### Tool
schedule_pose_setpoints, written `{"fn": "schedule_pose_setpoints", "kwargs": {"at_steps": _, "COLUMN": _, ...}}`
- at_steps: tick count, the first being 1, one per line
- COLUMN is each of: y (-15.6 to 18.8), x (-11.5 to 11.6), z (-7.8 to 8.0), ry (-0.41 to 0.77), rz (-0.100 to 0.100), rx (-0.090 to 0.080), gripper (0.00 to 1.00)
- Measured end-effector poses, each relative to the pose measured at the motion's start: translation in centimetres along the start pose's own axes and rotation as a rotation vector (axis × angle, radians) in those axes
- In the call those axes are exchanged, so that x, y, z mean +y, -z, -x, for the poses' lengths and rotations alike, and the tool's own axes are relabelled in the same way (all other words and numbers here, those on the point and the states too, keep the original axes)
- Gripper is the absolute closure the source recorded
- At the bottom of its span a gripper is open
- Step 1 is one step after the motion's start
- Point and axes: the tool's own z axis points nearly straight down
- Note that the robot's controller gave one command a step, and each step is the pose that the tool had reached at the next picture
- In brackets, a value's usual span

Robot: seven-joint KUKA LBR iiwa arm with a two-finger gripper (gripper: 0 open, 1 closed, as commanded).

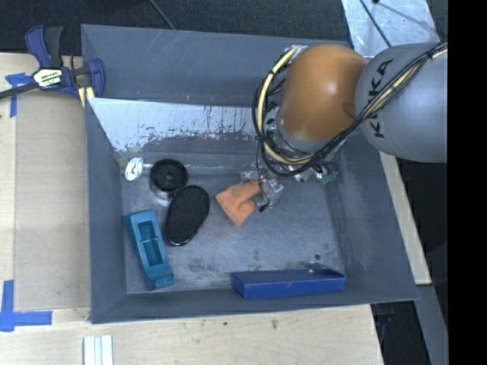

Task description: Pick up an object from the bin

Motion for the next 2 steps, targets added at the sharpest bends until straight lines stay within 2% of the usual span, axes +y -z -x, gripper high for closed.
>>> {"fn": "schedule_pose_setpoints", "kwargs": {"at_steps": 2, "y": 2.4, "x": 0.0, "z": 0.0, "ry": -0.001, "rz": 0.000, "rx": 0.001, "gripper": 1.00}}
